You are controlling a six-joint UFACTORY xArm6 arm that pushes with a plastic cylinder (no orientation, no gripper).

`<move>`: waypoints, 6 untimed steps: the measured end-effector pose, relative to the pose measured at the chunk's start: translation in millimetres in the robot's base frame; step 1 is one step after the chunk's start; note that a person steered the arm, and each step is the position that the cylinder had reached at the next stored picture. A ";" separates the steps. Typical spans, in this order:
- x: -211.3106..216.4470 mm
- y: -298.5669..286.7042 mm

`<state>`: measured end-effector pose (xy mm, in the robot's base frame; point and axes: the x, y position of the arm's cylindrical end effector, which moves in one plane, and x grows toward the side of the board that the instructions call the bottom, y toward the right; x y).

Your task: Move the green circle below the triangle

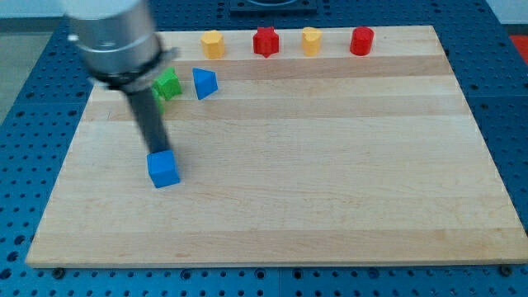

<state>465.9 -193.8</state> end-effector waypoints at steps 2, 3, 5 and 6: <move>-90.1 -109.4; -89.9 -64.4; -82.7 20.9; -73.3 71.7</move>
